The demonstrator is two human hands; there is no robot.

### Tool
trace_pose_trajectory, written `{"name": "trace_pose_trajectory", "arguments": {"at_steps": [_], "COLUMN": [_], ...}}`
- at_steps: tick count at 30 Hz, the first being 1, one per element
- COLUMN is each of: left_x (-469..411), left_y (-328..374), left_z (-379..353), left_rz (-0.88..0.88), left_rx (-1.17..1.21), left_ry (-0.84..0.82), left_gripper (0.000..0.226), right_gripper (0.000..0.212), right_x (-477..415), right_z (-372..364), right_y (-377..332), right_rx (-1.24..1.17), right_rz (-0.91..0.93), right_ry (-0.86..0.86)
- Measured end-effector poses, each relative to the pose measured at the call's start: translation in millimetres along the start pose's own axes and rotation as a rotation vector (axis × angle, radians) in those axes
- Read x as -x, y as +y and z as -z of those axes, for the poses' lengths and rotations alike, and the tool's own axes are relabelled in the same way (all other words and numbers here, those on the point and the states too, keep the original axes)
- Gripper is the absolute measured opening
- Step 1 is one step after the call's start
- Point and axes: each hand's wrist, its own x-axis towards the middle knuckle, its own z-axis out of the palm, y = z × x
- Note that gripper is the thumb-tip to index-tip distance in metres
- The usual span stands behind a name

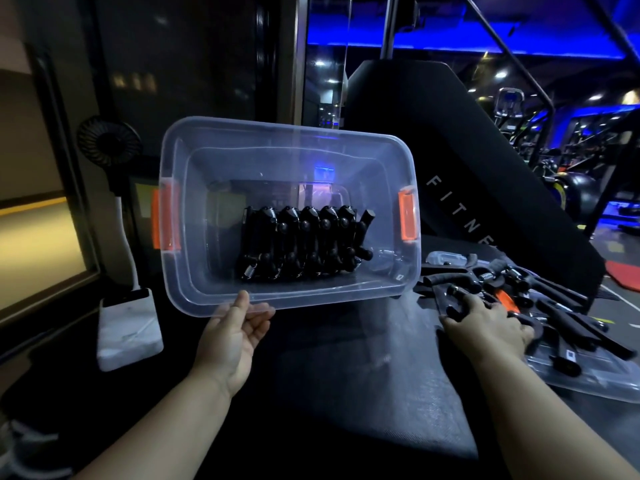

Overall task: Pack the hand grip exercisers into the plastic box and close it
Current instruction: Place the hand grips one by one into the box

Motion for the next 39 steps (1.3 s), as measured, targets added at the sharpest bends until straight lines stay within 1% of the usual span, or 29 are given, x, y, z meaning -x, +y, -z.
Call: {"name": "trace_pose_trajectory", "arguments": {"at_steps": [5, 11, 13, 17, 20, 23, 26, 28, 29, 32, 33, 35, 36, 39], "left_x": [2, 3, 2, 1, 3, 3, 2, 2, 3, 4, 4, 4, 4, 3], "left_y": [2, 2, 2, 1, 2, 1, 1, 1, 1, 1, 1, 1, 2, 1], "left_z": [-1, 0, 0, 1, 0, 0, 1, 0, 0, -1, -2, -1, -1, -1], "left_rz": [0.003, 0.003, 0.007, 0.004, 0.0, -0.007, -0.006, -0.007, -0.008, -0.013, -0.014, -0.014, -0.012, -0.011], "left_rx": [0.007, 0.006, 0.004, 0.002, -0.006, -0.02, -0.026, -0.022, -0.022, -0.013, -0.01, -0.007, -0.005, -0.007], "left_ry": [0.002, -0.004, -0.005, -0.005, -0.004, -0.004, -0.003, -0.001, -0.001, 0.004, 0.005, 0.005, 0.006, 0.004], "left_gripper": [0.018, 0.019, 0.019, 0.02, 0.02, 0.022, 0.024, 0.023, 0.023, 0.022, 0.022, 0.022, 0.022, 0.022], "right_gripper": [0.056, 0.063, 0.061, 0.054, 0.046, 0.037, 0.051, 0.051, 0.048, 0.024, 0.027, 0.041, 0.041, 0.02], "right_x": [5, 17, 22, 25, 27, 24, 19, 20, 21, 18, 18, 18, 19, 22], "right_z": [4, 9, 11, 14, 18, 19, 15, 15, 15, 15, 15, 15, 16, 18], "right_y": [-3, -11, -14, -13, -11, -9, -3, -2, -2, -2, -3, -4, -4, -5], "right_rx": [0.0, -0.123, -0.173, -0.304, -0.342, -0.542, -0.831, -1.068, -1.128, -1.101, -1.078, -1.031, -1.015, -0.987], "right_rz": [0.023, 0.106, 0.133, 0.138, 0.141, 0.112, 0.047, 0.064, 0.085, 0.133, 0.14, 0.124, 0.104, 0.062], "right_ry": [0.032, 0.129, 0.17, 0.197, 0.292, 0.365, 0.394, 0.427, 0.431, 0.362, 0.331, 0.295, 0.287, 0.234]}}
